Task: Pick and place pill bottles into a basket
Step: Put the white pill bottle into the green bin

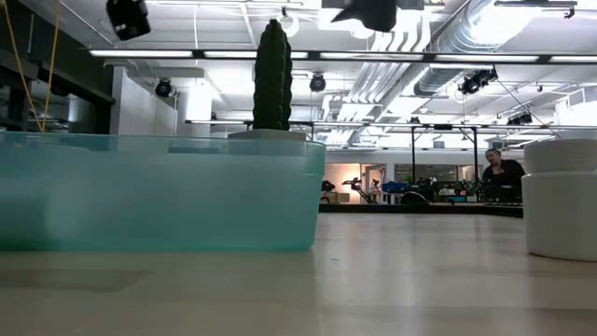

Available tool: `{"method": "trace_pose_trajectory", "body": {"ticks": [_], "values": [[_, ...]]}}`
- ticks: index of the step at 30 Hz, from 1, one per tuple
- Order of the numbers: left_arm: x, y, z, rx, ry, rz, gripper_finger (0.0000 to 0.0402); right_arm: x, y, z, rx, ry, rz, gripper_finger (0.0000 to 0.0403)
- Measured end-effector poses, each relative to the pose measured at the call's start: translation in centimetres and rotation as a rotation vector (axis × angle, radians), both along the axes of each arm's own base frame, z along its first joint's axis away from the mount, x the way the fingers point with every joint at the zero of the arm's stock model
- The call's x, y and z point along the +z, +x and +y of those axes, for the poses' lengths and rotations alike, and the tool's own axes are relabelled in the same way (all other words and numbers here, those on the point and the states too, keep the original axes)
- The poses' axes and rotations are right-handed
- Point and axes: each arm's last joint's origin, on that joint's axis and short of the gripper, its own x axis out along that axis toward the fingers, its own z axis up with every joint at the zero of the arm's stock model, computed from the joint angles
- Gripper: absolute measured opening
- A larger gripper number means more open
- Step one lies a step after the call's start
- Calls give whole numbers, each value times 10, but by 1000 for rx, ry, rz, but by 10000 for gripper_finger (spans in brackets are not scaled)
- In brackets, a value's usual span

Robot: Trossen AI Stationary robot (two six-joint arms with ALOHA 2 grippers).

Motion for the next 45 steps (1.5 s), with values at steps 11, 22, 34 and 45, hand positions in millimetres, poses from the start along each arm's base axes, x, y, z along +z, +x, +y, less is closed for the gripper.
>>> {"method": "trace_pose_trajectory", "body": {"ticks": [11, 22, 34, 45], "values": [[-38, -13, -13, 35, -91, -37, 225, -13, -55, 12, -82, 63, 485, 390], [-36, -16, -14, 31, -74, -67, 225, -55, -52, 45, -161, 41, 868, 389], [-37, -16, -15, 17, -65, -64, 225, -97, -33, 83, -293, 25, 1001, 390], [-37, -17, -15, 16, -62, -67, 225, -108, -24, 104, -426, 99, 930, 389]]}}
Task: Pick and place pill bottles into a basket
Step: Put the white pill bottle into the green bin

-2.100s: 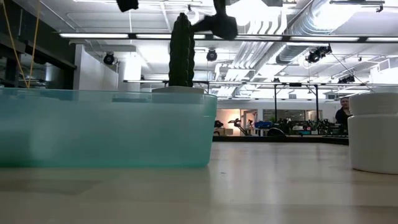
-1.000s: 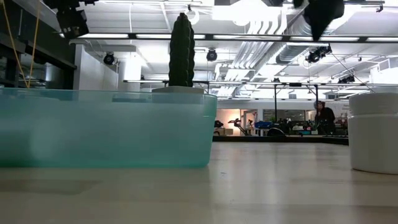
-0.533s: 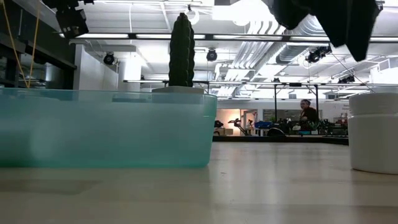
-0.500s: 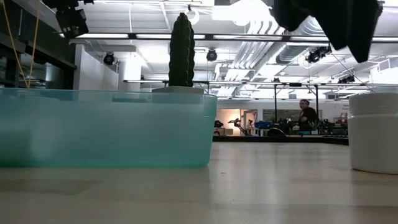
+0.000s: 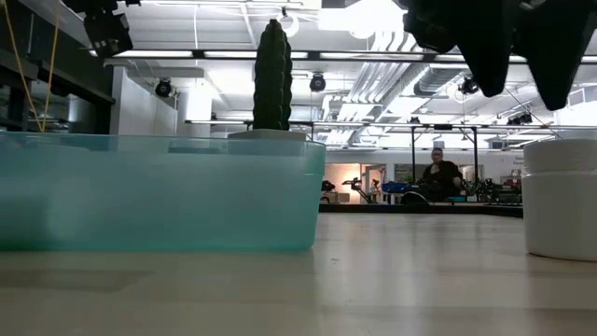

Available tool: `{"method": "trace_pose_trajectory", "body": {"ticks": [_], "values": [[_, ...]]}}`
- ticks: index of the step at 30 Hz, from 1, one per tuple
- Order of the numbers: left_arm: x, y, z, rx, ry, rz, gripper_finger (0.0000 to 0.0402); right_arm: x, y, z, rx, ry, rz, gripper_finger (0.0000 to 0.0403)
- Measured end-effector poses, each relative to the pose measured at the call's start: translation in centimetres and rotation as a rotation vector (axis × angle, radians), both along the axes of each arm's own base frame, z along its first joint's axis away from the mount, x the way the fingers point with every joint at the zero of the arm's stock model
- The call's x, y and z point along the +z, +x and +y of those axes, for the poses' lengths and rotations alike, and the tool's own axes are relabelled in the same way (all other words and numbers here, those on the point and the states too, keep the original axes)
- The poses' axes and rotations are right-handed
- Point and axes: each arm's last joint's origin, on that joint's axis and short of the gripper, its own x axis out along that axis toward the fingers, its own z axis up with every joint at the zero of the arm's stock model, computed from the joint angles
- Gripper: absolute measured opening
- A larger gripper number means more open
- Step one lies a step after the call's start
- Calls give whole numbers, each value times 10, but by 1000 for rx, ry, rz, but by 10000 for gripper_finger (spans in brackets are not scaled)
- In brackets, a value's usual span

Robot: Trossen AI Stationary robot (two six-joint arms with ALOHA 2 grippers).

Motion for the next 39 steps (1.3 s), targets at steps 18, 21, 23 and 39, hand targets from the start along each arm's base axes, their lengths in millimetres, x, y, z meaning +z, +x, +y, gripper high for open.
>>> {"method": "trace_pose_trajectory", "body": {"ticks": [18, 21, 23, 39], "values": [[6, -14, -11, -4, 49, -56, 225, -9, 10, 22, -95, -23, -126, 389], [6, -16, -12, -4, 53, -62, 225, -19, 10, 24, -103, -13, -54, 389], [6, -16, -13, -4, 52, -61, 225, -25, 10, 25, -109, -12, -13, 389], [5, -17, -13, -3, 42, -45, 225, -44, 15, 30, -126, -6, 52, 389]]}}
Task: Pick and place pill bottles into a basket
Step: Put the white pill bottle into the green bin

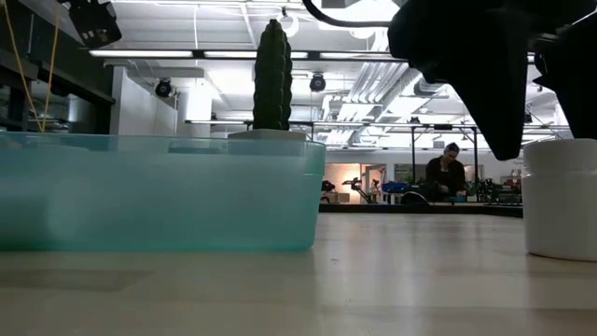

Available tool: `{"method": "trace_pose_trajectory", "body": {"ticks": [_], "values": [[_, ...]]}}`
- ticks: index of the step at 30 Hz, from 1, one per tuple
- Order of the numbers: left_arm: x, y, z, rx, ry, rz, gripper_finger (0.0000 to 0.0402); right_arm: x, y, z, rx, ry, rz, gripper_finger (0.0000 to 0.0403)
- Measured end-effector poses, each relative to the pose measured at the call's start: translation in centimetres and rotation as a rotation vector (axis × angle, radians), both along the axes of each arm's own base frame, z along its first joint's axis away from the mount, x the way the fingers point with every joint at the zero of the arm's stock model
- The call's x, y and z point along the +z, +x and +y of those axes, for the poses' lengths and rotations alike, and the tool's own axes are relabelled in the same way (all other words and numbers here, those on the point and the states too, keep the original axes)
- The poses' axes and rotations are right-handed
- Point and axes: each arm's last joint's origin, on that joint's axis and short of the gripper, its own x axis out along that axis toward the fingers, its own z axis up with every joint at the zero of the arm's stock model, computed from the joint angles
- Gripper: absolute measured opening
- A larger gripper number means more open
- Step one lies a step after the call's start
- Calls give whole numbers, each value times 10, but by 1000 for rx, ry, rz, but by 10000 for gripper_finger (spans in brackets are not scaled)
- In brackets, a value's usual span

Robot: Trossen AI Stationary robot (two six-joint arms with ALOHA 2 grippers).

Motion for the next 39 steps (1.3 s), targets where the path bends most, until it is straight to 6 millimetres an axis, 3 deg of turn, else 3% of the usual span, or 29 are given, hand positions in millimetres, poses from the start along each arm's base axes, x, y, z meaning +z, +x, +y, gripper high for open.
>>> {"method": "trace_pose_trajectory", "body": {"ticks": [11, 24, 39], "values": [[0, 0, 0, 0, -1, 1, 225, 0, -3, -2, 0, -16, 33, 386], [0, 0, 0, 0, -1, 2, 225, 0, -3, -2, 1, -22, 33, 309], [-2, -2, -1, -11, -5, 24, 225, 0, -2, -2, 3, -26, 19, 307]]}}
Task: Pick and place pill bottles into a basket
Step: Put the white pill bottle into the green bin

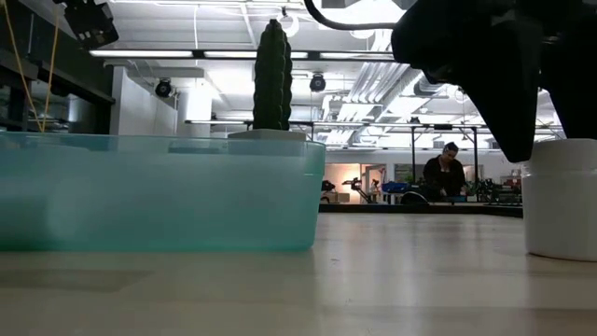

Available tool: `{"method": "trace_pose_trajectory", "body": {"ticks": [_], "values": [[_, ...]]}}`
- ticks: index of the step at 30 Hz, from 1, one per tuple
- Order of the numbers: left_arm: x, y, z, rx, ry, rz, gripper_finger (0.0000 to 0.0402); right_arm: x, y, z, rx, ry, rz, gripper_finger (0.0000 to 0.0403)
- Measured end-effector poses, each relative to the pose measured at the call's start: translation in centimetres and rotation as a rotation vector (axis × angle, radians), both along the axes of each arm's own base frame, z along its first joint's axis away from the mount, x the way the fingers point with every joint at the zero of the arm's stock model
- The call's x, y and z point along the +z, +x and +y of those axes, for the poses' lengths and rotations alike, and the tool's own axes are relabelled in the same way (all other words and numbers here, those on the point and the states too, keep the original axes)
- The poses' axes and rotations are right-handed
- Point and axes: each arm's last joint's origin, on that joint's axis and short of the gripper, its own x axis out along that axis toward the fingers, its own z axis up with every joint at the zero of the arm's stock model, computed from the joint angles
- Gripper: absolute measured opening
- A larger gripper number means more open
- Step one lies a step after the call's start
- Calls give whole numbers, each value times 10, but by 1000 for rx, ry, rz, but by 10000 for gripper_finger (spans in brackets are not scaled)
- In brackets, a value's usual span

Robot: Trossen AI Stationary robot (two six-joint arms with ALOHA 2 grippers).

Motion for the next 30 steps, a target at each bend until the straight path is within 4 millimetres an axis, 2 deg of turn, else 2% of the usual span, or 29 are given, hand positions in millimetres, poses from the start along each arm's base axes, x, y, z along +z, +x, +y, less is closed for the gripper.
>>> {"method": "trace_pose_trajectory", "body": {"ticks": [23, 30], "values": [[0, 0, 0, -1, 0, -2, 225, 0, 0, 0, 0, 12, 2, 306], [0, 0, 0, -1, 0, -2, 225, 0, 0, 0, 2, 11, 1, 280]]}}
